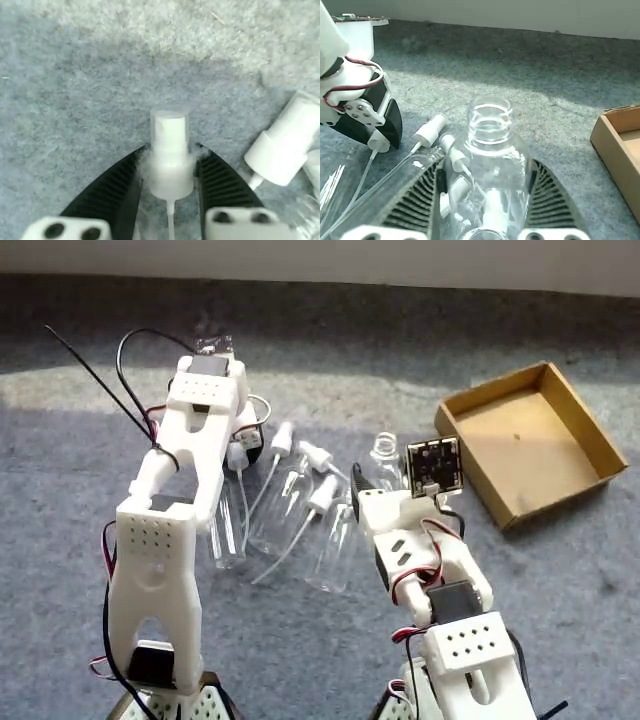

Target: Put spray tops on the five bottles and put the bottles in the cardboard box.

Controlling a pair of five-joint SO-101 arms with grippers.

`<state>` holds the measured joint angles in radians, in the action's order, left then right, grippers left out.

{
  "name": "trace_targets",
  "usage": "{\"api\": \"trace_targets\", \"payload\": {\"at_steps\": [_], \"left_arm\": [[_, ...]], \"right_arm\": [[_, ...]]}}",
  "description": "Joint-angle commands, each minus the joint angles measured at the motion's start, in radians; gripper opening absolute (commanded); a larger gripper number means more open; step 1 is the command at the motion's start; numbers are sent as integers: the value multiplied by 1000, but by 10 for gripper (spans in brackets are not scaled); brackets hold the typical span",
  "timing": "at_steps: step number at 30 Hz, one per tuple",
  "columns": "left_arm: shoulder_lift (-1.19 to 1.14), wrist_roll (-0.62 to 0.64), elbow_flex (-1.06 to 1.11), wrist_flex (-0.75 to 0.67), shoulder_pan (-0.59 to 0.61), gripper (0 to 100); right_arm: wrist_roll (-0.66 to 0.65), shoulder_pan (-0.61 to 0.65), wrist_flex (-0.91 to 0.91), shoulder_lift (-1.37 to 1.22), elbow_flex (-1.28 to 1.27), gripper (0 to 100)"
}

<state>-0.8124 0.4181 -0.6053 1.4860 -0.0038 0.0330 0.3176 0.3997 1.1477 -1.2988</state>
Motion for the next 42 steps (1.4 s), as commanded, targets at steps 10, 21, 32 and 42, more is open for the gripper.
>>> {"api": "trace_targets", "payload": {"at_steps": [10,21,32,42], "left_arm": [[22,3,-248,11,8,11],[22,2,-771,275,-22,10],[28,-8,-1053,288,-102,4],[323,-124,-881,287,-214,4]], "right_arm": [[6,7,-19,21,8,79],[8,12,-22,21,8,79],[6,12,-91,18,-2,79],[2,15,-317,19,-171,79]]}}
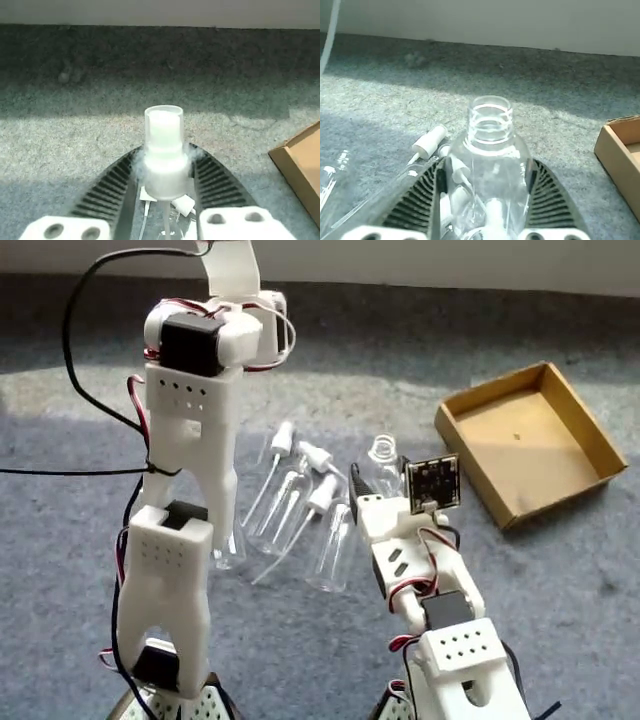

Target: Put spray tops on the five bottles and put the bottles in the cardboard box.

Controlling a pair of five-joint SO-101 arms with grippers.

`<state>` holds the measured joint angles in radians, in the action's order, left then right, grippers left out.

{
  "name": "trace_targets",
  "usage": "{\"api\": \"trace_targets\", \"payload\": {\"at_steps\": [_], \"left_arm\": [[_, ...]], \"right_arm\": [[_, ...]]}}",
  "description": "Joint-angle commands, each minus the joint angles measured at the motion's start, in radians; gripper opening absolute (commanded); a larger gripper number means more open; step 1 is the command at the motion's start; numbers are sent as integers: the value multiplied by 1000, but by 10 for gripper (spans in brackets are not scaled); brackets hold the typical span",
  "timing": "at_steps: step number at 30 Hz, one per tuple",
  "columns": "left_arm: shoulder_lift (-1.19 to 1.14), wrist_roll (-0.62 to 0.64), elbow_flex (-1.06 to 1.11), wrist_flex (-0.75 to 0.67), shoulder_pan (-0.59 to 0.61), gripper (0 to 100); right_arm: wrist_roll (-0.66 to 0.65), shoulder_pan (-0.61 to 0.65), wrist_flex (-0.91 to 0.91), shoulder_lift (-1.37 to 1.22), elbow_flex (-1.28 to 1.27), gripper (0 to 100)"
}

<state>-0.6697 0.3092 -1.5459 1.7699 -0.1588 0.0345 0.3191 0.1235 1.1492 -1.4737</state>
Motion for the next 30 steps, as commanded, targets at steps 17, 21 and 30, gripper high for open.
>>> {"api": "trace_targets", "payload": {"at_steps": [17,21,30], "left_arm": [[522,-11,259,-71,-288,4],[503,-11,265,-187,-286,4],[549,-11,259,-127,-424,4]], "right_arm": [[-2,13,-35,21,7,80],[-2,13,-33,51,31,80],[-2,13,79,292,27,80]]}}
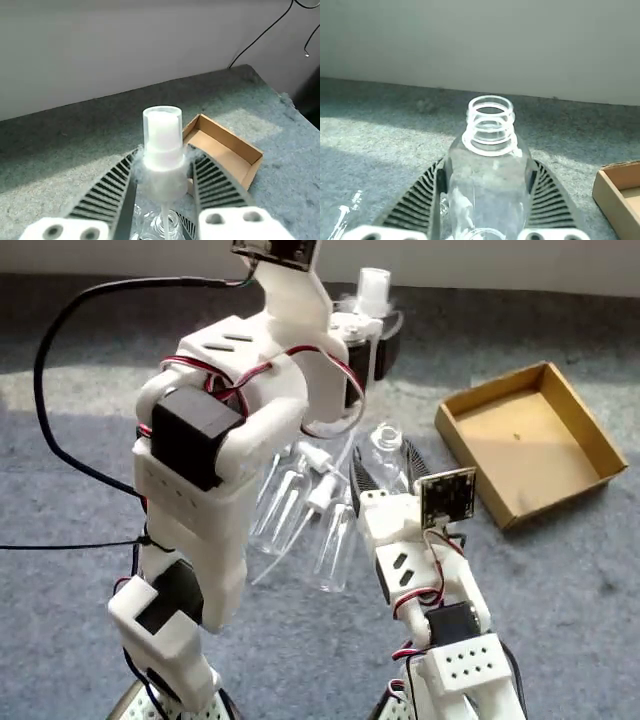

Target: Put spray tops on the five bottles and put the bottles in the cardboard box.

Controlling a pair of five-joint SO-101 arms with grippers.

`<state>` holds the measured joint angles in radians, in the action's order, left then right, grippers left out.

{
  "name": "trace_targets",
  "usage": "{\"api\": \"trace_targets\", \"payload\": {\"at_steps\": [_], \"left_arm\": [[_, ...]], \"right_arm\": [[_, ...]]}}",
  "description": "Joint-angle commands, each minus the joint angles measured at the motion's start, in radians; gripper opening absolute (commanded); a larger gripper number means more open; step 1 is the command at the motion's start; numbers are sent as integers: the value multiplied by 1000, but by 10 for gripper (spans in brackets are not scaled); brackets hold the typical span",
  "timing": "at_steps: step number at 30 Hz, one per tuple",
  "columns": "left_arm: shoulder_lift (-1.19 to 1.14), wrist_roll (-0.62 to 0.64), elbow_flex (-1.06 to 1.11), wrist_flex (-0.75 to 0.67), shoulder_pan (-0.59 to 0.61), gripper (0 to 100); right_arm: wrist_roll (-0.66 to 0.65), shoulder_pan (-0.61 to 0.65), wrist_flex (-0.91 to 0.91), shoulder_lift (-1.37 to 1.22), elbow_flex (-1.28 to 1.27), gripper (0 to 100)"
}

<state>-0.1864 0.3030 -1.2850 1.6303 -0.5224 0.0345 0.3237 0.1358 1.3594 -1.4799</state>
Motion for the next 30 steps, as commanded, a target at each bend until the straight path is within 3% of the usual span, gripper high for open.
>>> {"api": "trace_targets", "payload": {"at_steps": [1,7,14,25,30], "left_arm": [[76,-5,-2,17,-71,4],[133,-5,-2,115,-136,4],[242,-5,61,130,-140,4],[567,-12,526,120,-134,4],[653,-14,774,6,-134,4]], "right_arm": [[-2,8,91,104,33,80],[-2,8,111,171,33,80],[-2,44,111,176,-18,80],[-2,84,111,176,-25,80],[-2,85,111,176,-25,80]]}}
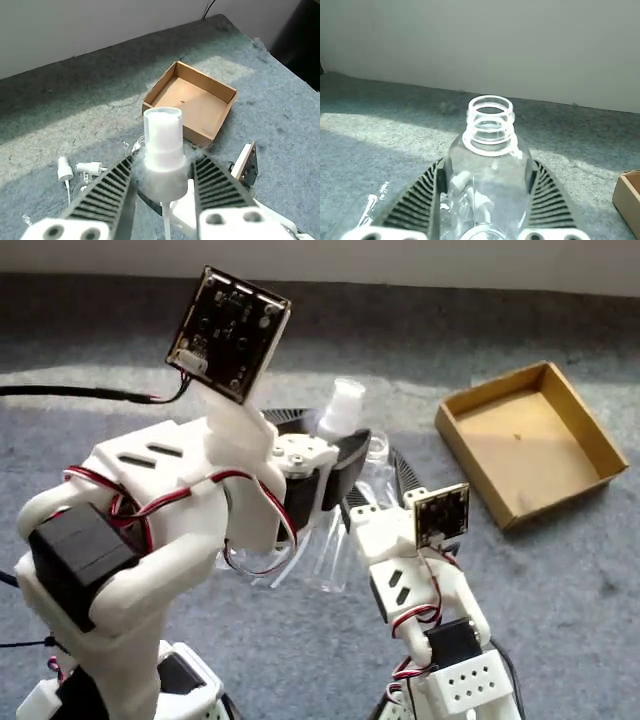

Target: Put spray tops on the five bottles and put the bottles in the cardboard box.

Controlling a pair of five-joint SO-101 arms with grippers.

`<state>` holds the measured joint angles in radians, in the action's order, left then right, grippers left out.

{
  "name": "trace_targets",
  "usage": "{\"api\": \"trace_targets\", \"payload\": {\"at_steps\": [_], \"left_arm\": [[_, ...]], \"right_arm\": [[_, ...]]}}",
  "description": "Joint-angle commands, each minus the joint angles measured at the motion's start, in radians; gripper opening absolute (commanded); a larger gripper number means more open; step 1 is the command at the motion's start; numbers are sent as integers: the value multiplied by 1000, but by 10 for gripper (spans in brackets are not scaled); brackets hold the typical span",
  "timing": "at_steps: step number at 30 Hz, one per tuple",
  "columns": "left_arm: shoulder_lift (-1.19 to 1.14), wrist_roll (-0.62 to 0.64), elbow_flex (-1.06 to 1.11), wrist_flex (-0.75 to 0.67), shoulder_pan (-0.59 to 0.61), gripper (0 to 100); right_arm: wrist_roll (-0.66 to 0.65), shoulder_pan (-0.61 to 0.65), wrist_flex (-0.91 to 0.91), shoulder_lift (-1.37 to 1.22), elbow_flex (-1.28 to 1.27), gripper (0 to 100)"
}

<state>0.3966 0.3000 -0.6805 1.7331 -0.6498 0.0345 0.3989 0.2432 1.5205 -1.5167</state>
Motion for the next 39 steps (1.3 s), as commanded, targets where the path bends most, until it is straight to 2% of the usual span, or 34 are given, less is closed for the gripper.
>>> {"api": "trace_targets", "payload": {"at_steps": [1,4,10,14,22,30,34,39], "left_arm": [[82,-11,222,-137,-5,4],[125,-11,366,-305,-5,4],[214,-11,633,-738,-5,4],[266,-11,777,-957,-4,4],[325,-11,1003,-1375,179,4],[329,-8,1159,-1613,191,4],[335,-8,1158,-1628,189,4],[424,-3,1161,-1628,177,4]], "right_arm": [[-2,10,4,15,12,80],[-2,10,4,15,12,80],[-2,10,4,15,10,80],[-2,10,4,15,10,80],[-2,10,4,15,8,80],[-2,10,4,15,8,80],[-2,12,4,15,-16,80],[-2,82,2,15,-38,80]]}}
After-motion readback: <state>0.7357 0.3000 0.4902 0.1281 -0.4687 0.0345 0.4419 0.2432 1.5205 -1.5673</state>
